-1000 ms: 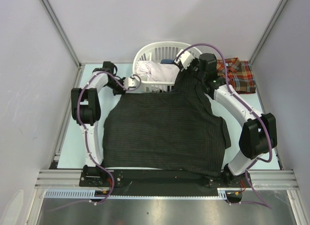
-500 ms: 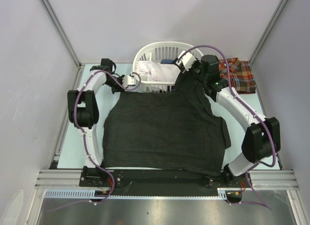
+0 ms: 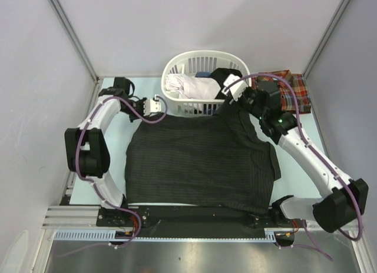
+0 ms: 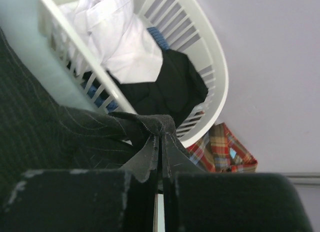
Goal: Fold and stack the long sleeve shirts
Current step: Fold the shirt
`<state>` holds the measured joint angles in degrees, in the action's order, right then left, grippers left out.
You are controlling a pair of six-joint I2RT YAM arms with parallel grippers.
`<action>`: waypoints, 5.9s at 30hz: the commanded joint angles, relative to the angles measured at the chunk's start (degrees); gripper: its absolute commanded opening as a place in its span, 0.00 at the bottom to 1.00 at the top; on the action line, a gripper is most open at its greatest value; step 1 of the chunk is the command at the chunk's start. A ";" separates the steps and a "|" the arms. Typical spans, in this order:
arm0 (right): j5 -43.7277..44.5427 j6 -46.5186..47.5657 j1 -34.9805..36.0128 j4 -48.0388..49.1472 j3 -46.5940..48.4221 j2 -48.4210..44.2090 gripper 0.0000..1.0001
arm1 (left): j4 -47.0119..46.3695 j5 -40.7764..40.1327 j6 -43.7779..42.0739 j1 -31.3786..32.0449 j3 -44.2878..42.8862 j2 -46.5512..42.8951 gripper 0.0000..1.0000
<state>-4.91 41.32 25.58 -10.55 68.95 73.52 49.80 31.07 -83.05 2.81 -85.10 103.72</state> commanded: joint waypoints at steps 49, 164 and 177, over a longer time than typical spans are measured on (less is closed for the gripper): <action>-29.28 27.58 -22.68 -21.29 -24.04 -3.04 0.72 | -17.98 12.27 35.15 44.12 20.76 -13.99 0.69; -14.43 -6.08 -25.14 32.61 -26.94 13.67 0.68 | -48.75 -23.16 90.16 41.75 -16.77 14.32 0.00; -29.62 -4.41 -34.89 11.91 -16.23 17.53 0.70 | -47.34 -22.28 89.81 41.75 -17.47 16.34 0.00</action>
<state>-26.68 35.55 -6.98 10.24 46.81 88.97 2.83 8.25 6.04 45.08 -99.85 120.16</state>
